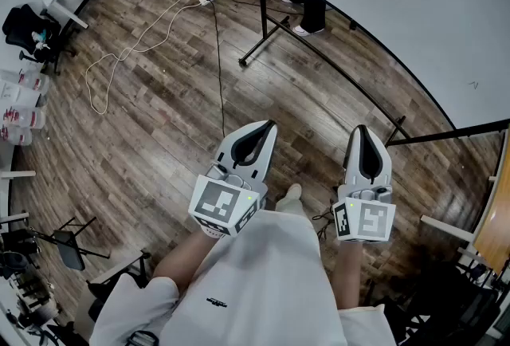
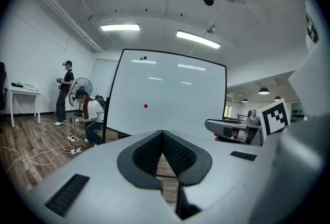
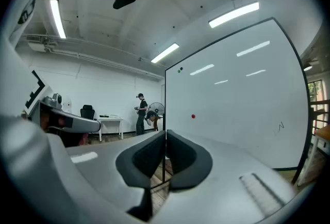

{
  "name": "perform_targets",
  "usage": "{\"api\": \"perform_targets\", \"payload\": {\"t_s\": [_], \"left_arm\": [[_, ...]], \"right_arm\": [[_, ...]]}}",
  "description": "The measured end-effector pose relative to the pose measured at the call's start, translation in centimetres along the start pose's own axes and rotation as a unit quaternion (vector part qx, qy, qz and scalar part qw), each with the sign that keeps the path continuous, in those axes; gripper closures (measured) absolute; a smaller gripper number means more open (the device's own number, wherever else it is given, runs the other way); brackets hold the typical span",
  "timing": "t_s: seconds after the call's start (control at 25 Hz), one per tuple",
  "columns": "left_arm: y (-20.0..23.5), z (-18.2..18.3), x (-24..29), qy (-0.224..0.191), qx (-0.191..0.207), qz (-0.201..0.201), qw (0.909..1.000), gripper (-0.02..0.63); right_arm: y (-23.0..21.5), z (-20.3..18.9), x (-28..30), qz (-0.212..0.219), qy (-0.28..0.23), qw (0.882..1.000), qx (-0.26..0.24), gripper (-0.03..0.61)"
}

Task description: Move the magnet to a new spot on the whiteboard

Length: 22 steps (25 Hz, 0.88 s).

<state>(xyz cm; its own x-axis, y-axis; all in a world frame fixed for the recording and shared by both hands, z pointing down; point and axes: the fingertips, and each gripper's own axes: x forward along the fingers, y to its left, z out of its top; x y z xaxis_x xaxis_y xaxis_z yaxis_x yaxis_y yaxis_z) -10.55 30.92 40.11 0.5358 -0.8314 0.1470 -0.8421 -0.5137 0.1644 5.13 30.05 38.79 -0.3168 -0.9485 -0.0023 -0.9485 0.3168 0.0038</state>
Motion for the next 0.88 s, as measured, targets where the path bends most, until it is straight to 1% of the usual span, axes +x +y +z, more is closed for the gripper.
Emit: {"api": "perform_targets", "payload": {"t_s": [0.2, 0.32, 0.44, 0.52, 0.68, 0.88], "left_arm": [[-3.5, 0.6, -0.5, -0.016, 0.002, 0.018, 0.9997, 0.607], [-5.3, 0.1, 0.2, -0.015, 0.004, 0.024, 0.9996, 0.607], [-6.2, -0.2, 0.4, -0.017, 0.002, 0.036, 0.9992, 0.607], [-6.9, -0.1, 0.6, -0.020, 0.005, 0.043, 0.9989, 0.607], [-8.4, -0.4, 1.4, -0.022, 0.012, 0.047, 0.9986, 0.607], [-10.0, -0.4, 2.5, -0.018, 0.015, 0.045, 0.9987, 0.607]], "right_arm": [[-2.0, 1.2, -1.9, 0.022, -0.008, 1.000, -0.007, 0.574], [-3.5, 0.6, -2.7, 0.031, -0.004, 1.000, 0.001, 0.574], [-4.1, -0.2, -3.2, 0.046, 0.005, 0.999, 0.018, 0.573], [-4.8, -0.3, -3.6, 0.052, 0.003, 0.998, 0.018, 0.572], [-6.6, -0.4, -4.4, 0.055, -0.006, 0.998, 0.017, 0.573], [-8.5, -0.4, -4.4, 0.051, -0.016, 0.998, 0.036, 0.572]]}}
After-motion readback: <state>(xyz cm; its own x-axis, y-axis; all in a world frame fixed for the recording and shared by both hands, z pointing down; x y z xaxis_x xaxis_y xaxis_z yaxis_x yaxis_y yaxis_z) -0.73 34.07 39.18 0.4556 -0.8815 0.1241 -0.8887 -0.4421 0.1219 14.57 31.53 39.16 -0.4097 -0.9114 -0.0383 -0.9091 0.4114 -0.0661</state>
